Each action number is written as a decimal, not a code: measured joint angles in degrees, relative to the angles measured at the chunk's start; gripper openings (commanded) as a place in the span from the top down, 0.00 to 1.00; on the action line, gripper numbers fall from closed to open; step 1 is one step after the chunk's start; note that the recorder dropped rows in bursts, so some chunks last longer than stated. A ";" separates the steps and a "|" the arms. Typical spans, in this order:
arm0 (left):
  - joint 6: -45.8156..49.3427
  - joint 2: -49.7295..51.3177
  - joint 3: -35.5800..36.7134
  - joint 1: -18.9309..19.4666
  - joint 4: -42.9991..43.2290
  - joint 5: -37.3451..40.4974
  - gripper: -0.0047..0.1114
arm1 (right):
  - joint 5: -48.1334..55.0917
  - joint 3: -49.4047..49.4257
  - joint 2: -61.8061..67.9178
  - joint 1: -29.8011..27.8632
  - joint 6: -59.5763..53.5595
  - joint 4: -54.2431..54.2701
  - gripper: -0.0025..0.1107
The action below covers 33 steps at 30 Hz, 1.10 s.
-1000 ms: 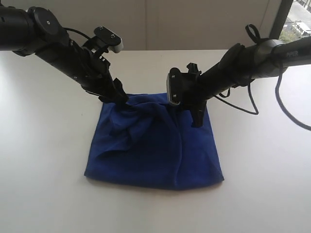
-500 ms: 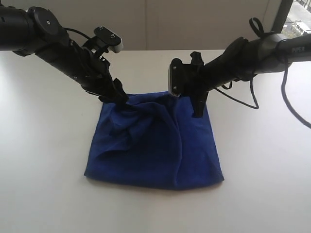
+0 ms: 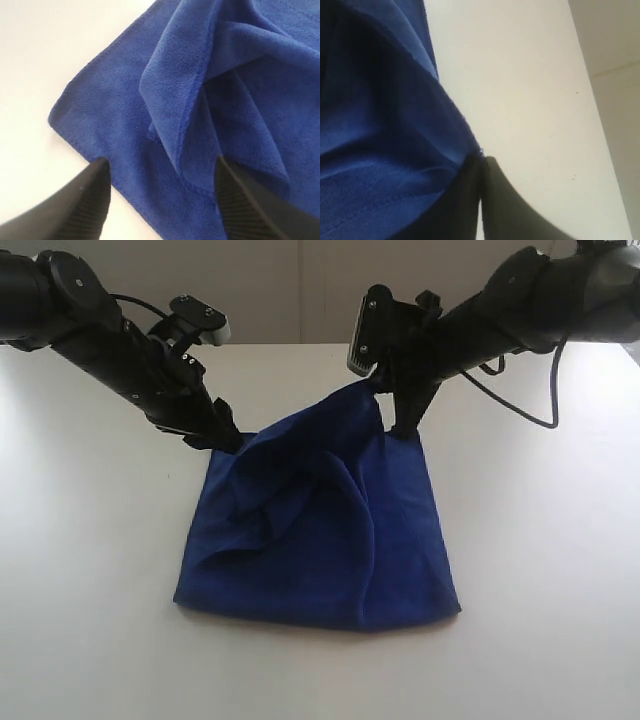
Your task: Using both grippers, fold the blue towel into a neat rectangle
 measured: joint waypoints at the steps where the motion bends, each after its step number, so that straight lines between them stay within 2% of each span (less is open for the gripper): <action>1: 0.00 0.00 0.00 0.11 0.21 0.24 0.40 | 0.27 0.00 0.00 0.00 0.99 -0.94 0.98; 9: -0.47 1.48 0.00 0.11 0.39 6.86 0.40 | -2.68 0.10 -1.54 0.00 17.79 -11.57 0.98; 13: 2.40 1.84 1.80 0.11 -1.78 6.73 0.40 | -3.66 0.10 -4.07 0.00 25.81 -14.66 0.98; 24: 17.57 1.84 5.02 -0.41 -11.63 7.48 0.40 | -1.82 0.10 -4.63 0.00 28.06 -15.69 0.98; 33: 26.03 2.74 5.04 -4.32 -10.97 3.38 0.40 | -0.56 0.10 -4.63 0.00 29.13 -15.81 0.98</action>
